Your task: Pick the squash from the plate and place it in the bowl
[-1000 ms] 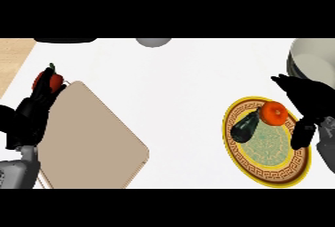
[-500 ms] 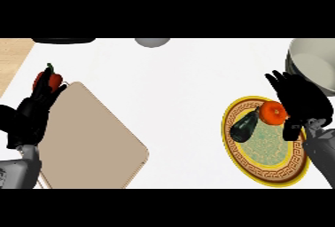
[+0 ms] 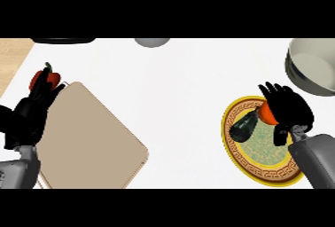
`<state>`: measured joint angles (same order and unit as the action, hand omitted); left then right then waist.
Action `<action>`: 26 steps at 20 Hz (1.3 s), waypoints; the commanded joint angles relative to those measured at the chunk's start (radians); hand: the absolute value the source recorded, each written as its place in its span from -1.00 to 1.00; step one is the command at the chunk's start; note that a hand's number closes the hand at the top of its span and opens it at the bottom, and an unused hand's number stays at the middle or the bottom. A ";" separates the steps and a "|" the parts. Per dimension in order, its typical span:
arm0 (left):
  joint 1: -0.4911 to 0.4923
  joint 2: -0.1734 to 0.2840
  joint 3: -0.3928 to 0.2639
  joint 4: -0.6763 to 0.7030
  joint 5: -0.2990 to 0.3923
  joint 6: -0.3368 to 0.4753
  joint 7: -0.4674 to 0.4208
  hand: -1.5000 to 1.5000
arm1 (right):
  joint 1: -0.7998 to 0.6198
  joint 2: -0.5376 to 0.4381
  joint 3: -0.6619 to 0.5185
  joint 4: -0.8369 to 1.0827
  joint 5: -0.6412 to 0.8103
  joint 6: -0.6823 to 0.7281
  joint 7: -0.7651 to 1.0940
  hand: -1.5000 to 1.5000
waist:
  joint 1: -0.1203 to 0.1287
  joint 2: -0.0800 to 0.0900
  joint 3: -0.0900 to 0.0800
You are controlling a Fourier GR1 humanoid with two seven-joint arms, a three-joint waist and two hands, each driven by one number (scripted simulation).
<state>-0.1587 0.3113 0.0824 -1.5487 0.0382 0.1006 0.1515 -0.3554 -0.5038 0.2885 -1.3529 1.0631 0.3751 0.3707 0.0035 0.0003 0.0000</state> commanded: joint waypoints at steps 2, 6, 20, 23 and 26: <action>0.019 -0.003 0.043 0.011 0.008 -0.044 -0.012 0.00 | -0.030 0.049 -0.048 0.083 0.058 0.001 -0.048 -1.00 | 0.000 0.000 0.000; 0.035 -0.017 0.034 -0.078 -0.030 -0.026 0.048 0.00 | -0.022 0.070 -0.075 0.072 0.093 -0.004 -0.061 -1.00 | 0.000 -0.001 0.000; -0.031 -0.073 0.029 0.001 -0.084 -0.017 0.011 0.00 | -0.119 0.139 -0.133 0.439 0.175 -0.196 -0.243 1.00 | 0.006 0.002 0.001; 0.016 -0.117 0.008 -0.002 -0.106 0.001 -0.034 0.00 | -0.129 0.169 -0.135 0.391 0.172 -0.138 -0.228 1.00 | 0.003 0.001 0.000; 0.040 -0.065 0.062 0.019 -0.069 -0.061 -0.076 0.00 | -0.176 0.125 -0.183 0.509 0.176 -0.204 -0.314 1.00 | 0.006 0.002 0.000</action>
<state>-0.1490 0.2444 0.1319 -1.5341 -0.0343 0.0569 0.1101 -0.4940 -0.3741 0.1359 -0.9559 1.2383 0.2266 0.1313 0.0053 -0.0042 -0.0072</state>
